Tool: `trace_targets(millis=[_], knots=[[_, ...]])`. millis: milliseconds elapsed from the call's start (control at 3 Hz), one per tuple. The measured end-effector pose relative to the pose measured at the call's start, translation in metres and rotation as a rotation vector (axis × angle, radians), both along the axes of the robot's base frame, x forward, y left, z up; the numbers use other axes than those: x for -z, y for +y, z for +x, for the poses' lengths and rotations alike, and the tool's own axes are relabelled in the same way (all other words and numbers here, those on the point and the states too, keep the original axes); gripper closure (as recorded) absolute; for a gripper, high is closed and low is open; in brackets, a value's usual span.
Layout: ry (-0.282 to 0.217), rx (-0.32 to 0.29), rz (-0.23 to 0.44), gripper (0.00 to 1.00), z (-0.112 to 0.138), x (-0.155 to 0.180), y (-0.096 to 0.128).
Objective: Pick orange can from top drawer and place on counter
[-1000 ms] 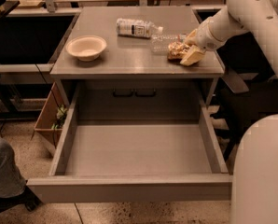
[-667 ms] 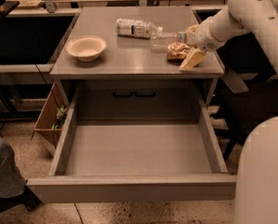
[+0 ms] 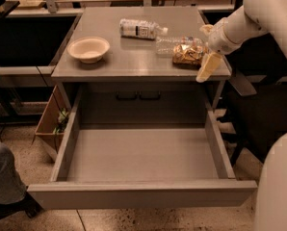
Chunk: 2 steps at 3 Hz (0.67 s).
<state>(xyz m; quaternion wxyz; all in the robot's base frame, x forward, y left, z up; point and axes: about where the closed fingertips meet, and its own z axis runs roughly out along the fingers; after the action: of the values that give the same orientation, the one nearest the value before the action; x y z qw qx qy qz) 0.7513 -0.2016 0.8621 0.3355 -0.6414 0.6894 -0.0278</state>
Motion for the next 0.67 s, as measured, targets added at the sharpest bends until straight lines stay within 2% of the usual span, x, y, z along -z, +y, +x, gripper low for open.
trace_targets(millis=[333, 667], knots=[[-0.001, 0.006, -0.019, 0.0, -0.014, -0.006, -0.01], [0.006, 0.032, -0.042, 0.0, -0.042, -0.019, -0.045]])
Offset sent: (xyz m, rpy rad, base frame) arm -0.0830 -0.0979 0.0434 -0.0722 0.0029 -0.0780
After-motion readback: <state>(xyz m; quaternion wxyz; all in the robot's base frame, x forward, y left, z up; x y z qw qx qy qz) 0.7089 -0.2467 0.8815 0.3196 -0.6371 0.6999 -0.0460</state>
